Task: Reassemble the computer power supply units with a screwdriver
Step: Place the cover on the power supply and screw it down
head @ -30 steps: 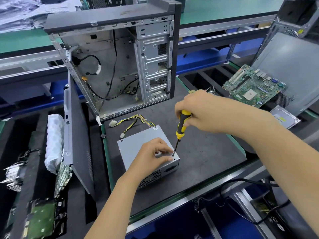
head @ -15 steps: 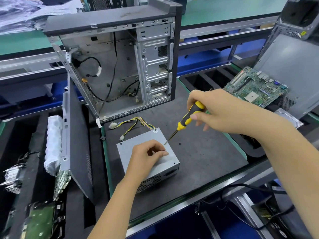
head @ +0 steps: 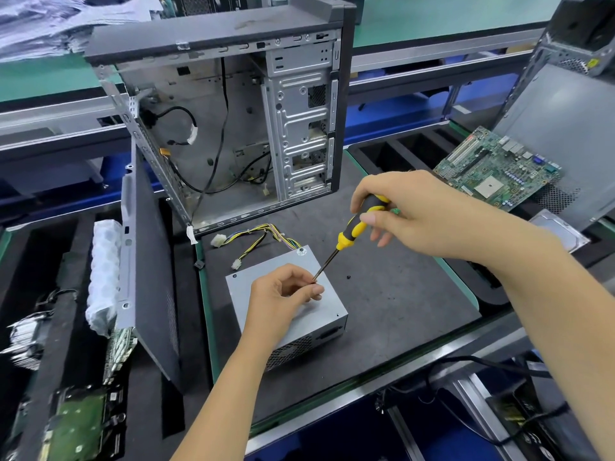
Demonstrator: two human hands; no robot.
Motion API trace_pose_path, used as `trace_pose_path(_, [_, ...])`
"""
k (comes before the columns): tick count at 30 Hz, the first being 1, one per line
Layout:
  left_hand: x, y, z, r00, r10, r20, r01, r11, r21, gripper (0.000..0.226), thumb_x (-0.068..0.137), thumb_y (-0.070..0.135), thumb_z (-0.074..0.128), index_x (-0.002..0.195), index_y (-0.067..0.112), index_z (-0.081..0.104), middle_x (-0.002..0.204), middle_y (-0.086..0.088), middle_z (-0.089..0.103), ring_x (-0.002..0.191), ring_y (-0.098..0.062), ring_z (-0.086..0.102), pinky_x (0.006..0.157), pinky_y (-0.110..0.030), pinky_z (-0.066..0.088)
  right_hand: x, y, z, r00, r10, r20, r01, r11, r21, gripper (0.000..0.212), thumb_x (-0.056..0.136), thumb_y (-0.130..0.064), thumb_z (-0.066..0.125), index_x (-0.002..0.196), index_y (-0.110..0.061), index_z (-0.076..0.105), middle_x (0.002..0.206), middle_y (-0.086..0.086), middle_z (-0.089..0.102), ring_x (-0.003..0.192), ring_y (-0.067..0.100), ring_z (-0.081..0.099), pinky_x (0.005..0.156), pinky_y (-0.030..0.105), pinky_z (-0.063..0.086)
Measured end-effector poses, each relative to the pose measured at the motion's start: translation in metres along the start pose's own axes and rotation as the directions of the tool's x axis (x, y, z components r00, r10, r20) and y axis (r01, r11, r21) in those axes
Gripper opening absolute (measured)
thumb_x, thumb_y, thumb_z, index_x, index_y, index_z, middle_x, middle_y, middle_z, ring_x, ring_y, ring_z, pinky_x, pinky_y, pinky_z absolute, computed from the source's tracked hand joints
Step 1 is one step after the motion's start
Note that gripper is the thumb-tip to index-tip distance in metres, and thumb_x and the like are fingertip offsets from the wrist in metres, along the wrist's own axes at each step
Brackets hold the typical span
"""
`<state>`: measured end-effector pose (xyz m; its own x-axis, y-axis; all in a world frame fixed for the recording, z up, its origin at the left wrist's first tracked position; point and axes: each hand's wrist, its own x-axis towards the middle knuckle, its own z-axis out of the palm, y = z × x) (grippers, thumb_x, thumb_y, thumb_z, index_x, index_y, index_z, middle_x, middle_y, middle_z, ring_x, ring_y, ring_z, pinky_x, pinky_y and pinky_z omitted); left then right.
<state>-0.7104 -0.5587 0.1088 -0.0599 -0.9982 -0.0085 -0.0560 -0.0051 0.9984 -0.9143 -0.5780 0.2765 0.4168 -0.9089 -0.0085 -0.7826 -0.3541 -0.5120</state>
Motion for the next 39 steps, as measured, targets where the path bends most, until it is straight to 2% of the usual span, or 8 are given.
trace_pose_path(8, [0.0,0.001,0.001,1.0,0.013,0.004,-0.013,1.0,0.019,0.029,0.077,-0.002,0.077,0.07,0.025,0.07,0.071,-0.012,0.072,0.068,-0.026,0.07,0.075,-0.047,0.054,0.003,-0.002,0.002,1.0,0.002,0.011,-0.001,0.999,-0.046,0.008,0.097,-0.015,0.05,0.097,-0.021,0.055,0.076,-0.009,0.061,0.06,-0.001,0.064,0.061,0.015,0.049])
trace_pose_path(12, [-0.001,0.001,0.003,0.999,0.032,-0.017,-0.031,0.997,0.069,0.032,0.076,-0.001,0.078,0.067,0.028,0.069,0.068,-0.005,0.071,0.068,-0.024,0.07,0.074,-0.049,0.053,0.004,-0.008,0.004,0.999,-0.042,0.017,0.045,0.983,-0.178,0.006,0.097,-0.023,0.049,0.1,-0.019,0.054,0.077,-0.007,0.056,0.071,0.008,0.059,0.076,0.032,0.048])
trace_pose_path(15, [-0.002,0.0,0.006,0.998,0.061,-0.031,-0.057,0.991,0.124,0.033,0.076,0.0,0.079,0.066,0.03,0.067,0.067,-0.001,0.07,0.066,-0.021,0.069,0.071,-0.043,0.053,0.006,-0.012,0.006,0.999,-0.048,0.02,0.051,0.97,-0.238,0.013,0.098,-0.027,0.048,0.103,-0.017,0.053,0.078,-0.005,0.05,0.068,0.004,0.049,0.069,0.036,0.047])
trace_pose_path(22, [-0.004,0.0,0.006,0.994,0.103,-0.042,-0.093,0.978,0.185,0.03,0.078,0.004,0.078,0.085,0.031,0.067,0.073,0.003,0.073,0.07,-0.015,0.071,0.077,-0.043,0.058,0.006,-0.014,0.004,0.998,-0.065,0.019,0.067,0.962,-0.266,0.02,0.097,-0.034,0.048,0.101,-0.015,0.054,0.071,-0.005,0.051,0.061,0.002,0.049,0.059,0.033,0.044])
trace_pose_path(26, [-0.005,0.0,0.008,0.983,0.176,-0.042,-0.159,0.95,0.267,0.037,0.078,0.005,0.079,0.085,0.038,0.064,0.075,0.012,0.072,0.071,-0.007,0.07,0.075,-0.025,0.055,0.007,-0.012,0.004,0.999,-0.038,0.002,0.037,0.958,-0.286,0.027,0.096,-0.038,0.047,0.099,-0.012,0.054,0.067,-0.002,0.048,0.057,0.017,0.047,0.054,0.034,0.04])
trace_pose_path(29, [-0.006,-0.001,0.01,0.978,0.206,-0.037,-0.186,0.936,0.298,0.039,0.078,0.005,0.079,0.087,0.04,0.064,0.077,0.015,0.071,0.072,-0.003,0.068,0.075,-0.015,0.051,0.007,-0.01,0.004,0.999,-0.028,-0.021,0.021,0.955,-0.296,0.029,0.095,-0.041,0.047,0.098,-0.013,0.053,0.066,-0.002,0.046,0.056,0.019,0.042,0.052,0.031,0.032])
trace_pose_path(36, [-0.006,-0.003,0.008,0.977,0.215,-0.004,-0.206,0.939,0.274,0.039,0.078,0.005,0.079,0.093,0.038,0.064,0.083,0.006,0.074,0.079,-0.014,0.07,0.08,-0.03,0.056,0.004,-0.006,0.0,0.998,-0.046,-0.033,0.034,0.956,-0.29,0.025,0.095,-0.04,0.049,0.095,-0.015,0.055,0.062,-0.004,0.046,0.051,0.011,0.039,0.048,0.025,0.026])
trace_pose_path(39, [-0.006,-0.004,0.008,0.979,0.205,0.014,-0.201,0.941,0.272,0.041,0.078,0.006,0.08,0.096,0.04,0.063,0.084,0.007,0.074,0.081,-0.011,0.07,0.079,-0.031,0.057,0.001,-0.007,-0.004,0.998,-0.047,-0.041,0.033,0.956,-0.292,0.025,0.095,-0.039,0.049,0.095,-0.014,0.055,0.061,-0.005,0.045,0.051,0.01,0.04,0.049,0.027,0.028])
